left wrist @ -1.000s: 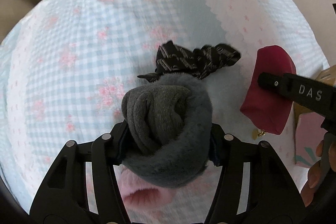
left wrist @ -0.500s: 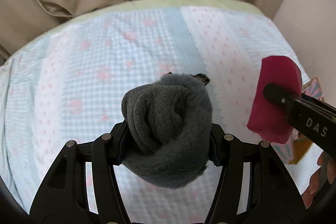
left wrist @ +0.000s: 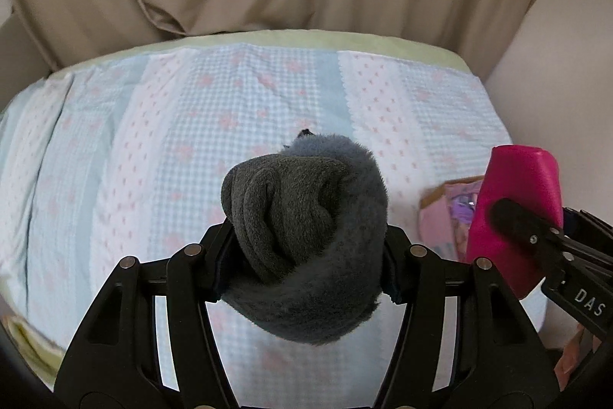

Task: Organize soft objects
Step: 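Lift and carry the grey hat and magenta pouch over the cardboard box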

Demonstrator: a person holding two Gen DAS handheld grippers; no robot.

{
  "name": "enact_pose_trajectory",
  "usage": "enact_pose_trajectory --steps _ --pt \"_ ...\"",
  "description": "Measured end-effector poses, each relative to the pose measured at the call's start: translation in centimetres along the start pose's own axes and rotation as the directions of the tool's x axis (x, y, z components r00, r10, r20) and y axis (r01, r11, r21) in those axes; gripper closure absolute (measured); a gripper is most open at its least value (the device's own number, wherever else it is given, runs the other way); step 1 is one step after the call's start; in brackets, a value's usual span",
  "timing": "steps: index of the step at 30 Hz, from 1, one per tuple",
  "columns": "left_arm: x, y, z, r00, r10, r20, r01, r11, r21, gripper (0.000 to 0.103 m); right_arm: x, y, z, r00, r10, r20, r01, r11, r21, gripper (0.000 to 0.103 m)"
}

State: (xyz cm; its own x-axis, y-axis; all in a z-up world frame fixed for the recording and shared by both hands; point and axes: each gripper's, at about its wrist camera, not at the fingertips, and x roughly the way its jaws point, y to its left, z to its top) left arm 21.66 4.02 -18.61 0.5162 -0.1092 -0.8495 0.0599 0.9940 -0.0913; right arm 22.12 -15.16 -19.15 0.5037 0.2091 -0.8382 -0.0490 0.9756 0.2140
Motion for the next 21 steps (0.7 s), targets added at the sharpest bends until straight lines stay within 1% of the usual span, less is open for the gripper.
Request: enact_pose_trajectory --steps 2,4,8,9,12,14,18,21 --pt "-1.3 -1.2 -0.8 1.000 0.001 0.012 -0.001 1.000 -0.005 0.046 -2.3 -0.8 -0.4 1.000 0.021 0.009 -0.021 0.999 -0.028 0.061" --pt "-2.2 -3.3 -1.5 1.000 0.002 0.023 -0.002 1.000 -0.001 0.046 -4.0 -2.0 -0.6 0.999 0.029 0.020 -0.028 0.999 -0.044 0.061" --pt "-2.6 -7.8 -2.2 0.999 -0.021 0.031 0.021 1.000 0.002 0.046 -6.2 -5.0 -0.9 0.999 0.023 0.038 -0.020 0.998 -0.058 0.061" --pt "-2.6 -9.5 -2.3 0.999 -0.031 0.033 0.031 0.999 0.012 0.046 -6.7 -6.4 -1.0 0.999 0.018 0.041 -0.016 0.998 -0.054 0.061" --pt "-1.7 -13.8 -2.5 0.998 -0.058 0.027 0.057 0.998 0.041 0.045 -7.7 -9.5 -1.2 0.999 0.002 0.047 0.000 0.999 -0.036 0.061" --pt "-1.0 -16.2 -2.7 0.996 -0.082 0.017 0.081 0.995 0.052 0.045 -8.3 -12.3 -1.4 0.999 -0.024 0.046 0.025 0.999 -0.022 0.061" --pt "1.6 -22.3 -2.6 0.992 -0.127 -0.024 0.129 0.986 0.101 0.045 -8.9 -17.7 -1.4 0.996 -0.080 0.033 0.080 0.997 0.018 0.061" --pt "3.6 -25.8 -2.2 0.987 -0.153 -0.056 0.159 0.979 0.130 0.044 -8.9 -21.3 -1.0 0.993 -0.120 0.018 0.119 0.992 0.043 0.061"
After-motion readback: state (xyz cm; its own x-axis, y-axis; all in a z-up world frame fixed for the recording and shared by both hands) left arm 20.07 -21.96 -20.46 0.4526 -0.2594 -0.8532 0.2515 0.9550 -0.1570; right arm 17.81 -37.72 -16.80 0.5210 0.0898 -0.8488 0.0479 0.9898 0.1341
